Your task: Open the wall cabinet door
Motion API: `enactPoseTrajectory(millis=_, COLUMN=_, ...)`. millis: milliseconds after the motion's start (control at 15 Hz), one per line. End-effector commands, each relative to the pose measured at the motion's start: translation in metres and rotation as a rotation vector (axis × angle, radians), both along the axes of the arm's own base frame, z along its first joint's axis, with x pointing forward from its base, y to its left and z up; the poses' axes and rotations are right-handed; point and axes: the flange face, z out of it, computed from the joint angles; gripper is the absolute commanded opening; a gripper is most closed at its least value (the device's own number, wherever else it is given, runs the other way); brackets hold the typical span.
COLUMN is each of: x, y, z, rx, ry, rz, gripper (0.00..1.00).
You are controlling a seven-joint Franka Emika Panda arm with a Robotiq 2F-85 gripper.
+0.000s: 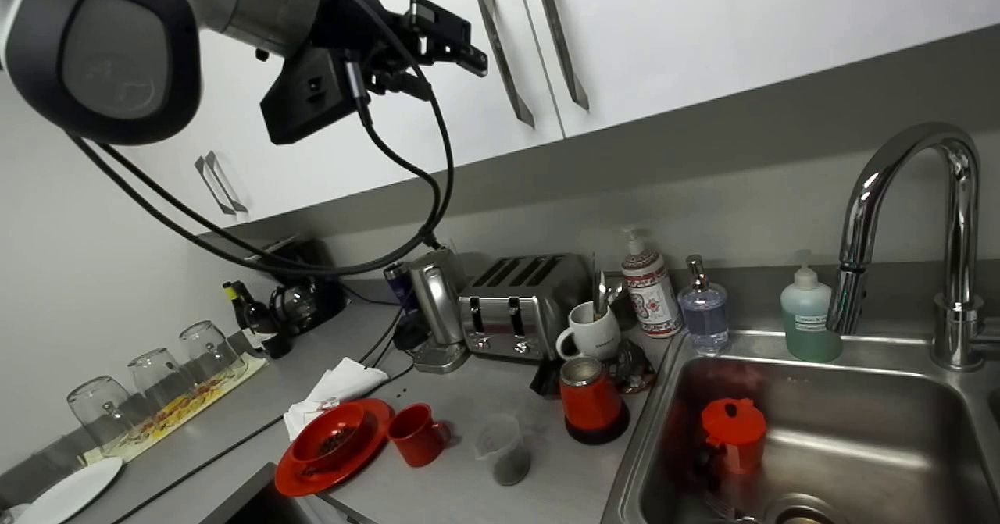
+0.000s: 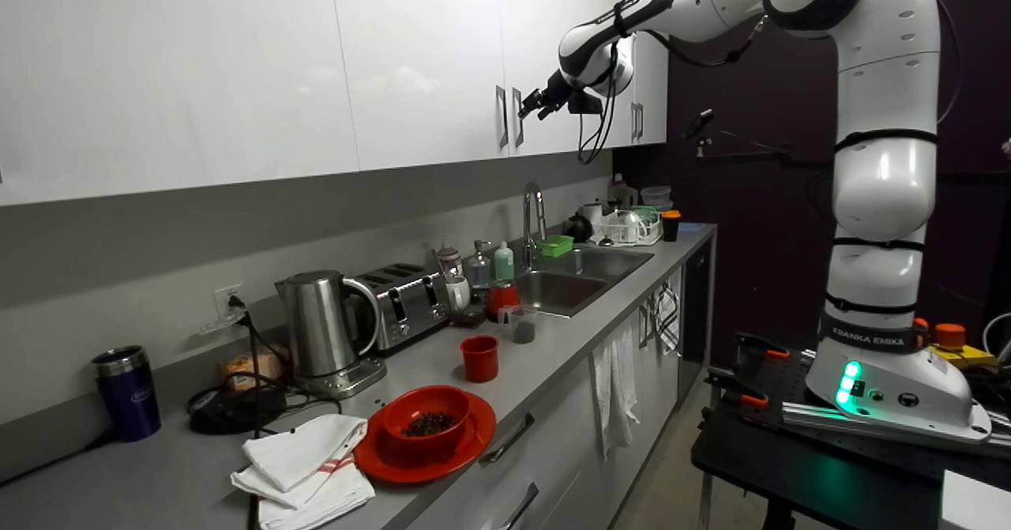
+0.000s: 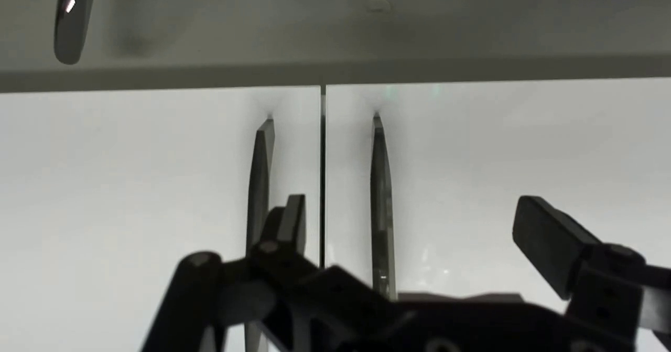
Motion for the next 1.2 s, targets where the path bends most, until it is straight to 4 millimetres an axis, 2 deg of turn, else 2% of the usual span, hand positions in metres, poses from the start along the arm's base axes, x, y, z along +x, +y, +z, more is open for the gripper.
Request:
enactPoseTrajectory(millis=0, x=0.023, y=-0.004, z=0.006, rx=0.012, ry=-0.021, rz=0.031, gripper=1.00)
enactPoseTrajectory(millis=400, x=0.044, y=-0.004, z=0.004, rx=0.033, ry=-0.033, rz=0.048, gripper=1.00)
enactPoseTrajectory(millis=467, x=0.034, y=0.000, z=-0.002, rx=0.022, ry=-0.015, rz=0.033, gripper=1.00)
enactPoseTrajectory(millis=1133, x=0.040, y=-0.002, z=-0.001, rx=0.027, ry=-0.025, rz=0.032, gripper=1.00)
